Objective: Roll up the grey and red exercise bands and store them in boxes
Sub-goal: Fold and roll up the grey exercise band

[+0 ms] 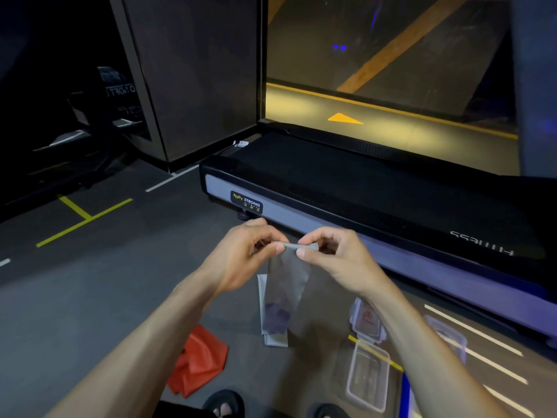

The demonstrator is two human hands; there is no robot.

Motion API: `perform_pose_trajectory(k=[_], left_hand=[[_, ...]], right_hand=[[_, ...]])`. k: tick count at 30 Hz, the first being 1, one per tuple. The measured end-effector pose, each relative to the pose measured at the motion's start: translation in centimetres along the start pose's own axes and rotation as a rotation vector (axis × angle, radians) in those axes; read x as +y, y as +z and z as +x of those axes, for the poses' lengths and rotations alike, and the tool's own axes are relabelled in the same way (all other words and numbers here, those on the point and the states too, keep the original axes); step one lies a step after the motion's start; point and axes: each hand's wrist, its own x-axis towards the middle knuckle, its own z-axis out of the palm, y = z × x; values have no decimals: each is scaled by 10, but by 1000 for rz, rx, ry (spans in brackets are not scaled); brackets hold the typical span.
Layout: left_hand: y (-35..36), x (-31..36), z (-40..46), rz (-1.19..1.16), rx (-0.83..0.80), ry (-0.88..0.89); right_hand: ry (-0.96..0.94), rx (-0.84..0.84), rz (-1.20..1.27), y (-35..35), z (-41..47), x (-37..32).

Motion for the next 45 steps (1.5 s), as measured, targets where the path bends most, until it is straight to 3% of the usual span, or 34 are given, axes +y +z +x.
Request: perform_pose_trajectory(k=[7,13,17,20,27,35,40,45], left_hand=[[4,3,-10,-183,19,-79],[2,9,-12,-289,78,-85],[0,9,-13,-310,45,-102],[1,8,-15,-255,-9,-97],[-1,9,-10,13,81,65],[-4,3,-12,42,22,57],[-7,3,-14,53,-23,43],[-3,5,-16,36,-61,6]], right_hand=[[-21,-19,-147,0,-8,-5],[190,-128,2,-2,-8,-29],[263,-116,168,3,-3,-30],[334,-65,330,6,-3,-28],[353,-110,406,6,2,-21],[130,-137,-58,5,-2,-17],[-85,-145,-197,7,-10,-13],[-175,-76,-398,9,-10,-8]])
